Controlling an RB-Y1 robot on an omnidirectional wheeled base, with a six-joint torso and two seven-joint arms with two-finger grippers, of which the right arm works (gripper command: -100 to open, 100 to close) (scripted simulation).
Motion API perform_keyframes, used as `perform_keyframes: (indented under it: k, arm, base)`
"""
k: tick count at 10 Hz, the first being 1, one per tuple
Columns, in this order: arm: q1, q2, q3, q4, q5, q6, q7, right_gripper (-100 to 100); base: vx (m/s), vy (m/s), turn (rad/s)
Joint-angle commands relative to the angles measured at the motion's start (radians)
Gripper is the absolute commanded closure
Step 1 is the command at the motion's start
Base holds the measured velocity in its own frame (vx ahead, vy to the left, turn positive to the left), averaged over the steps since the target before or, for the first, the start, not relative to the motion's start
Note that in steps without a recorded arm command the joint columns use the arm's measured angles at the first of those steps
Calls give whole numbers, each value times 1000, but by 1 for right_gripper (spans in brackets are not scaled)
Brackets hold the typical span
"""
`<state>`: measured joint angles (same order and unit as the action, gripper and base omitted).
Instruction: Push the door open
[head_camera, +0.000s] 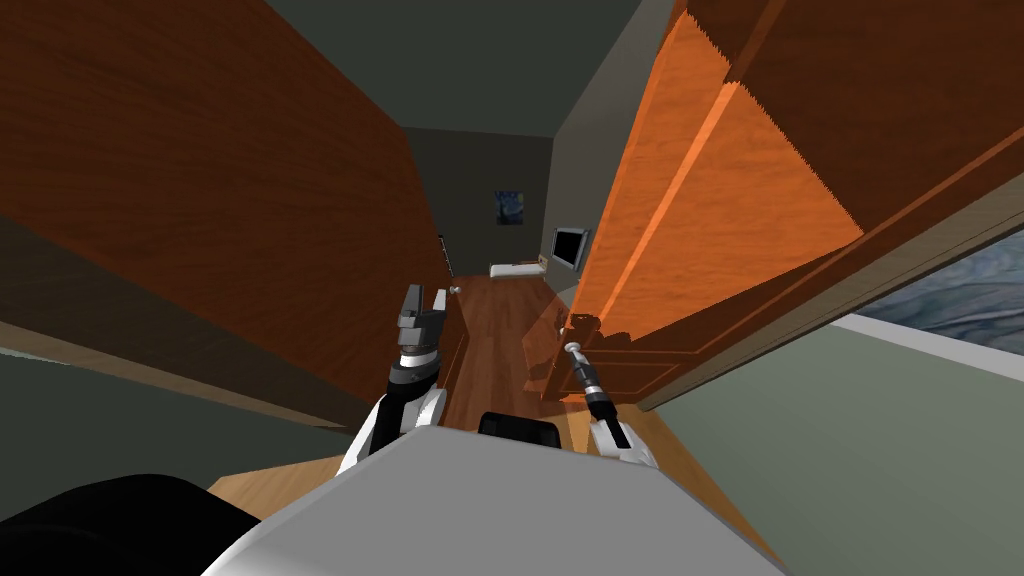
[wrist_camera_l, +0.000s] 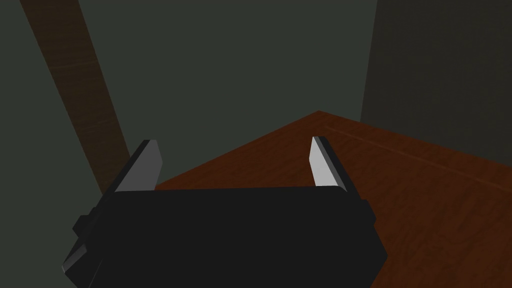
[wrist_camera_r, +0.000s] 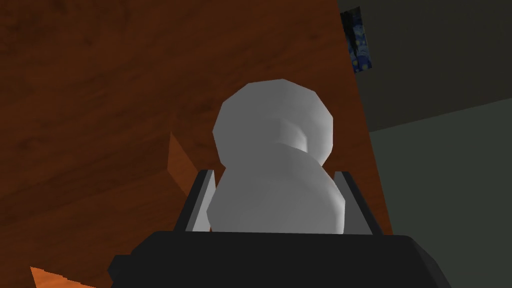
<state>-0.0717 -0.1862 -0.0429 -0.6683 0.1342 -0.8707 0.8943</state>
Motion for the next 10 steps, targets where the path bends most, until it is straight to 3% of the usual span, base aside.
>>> perform_keyframes:
  k: [1, 10]
  arm:
    - [-6, -6, -19, -7, -11, -1, -48, 100]
    - [-21, 8, -79, 2, -45, -1, -261, 100]
  base:
    - [23, 1, 44]
    - [30, -4, 40]
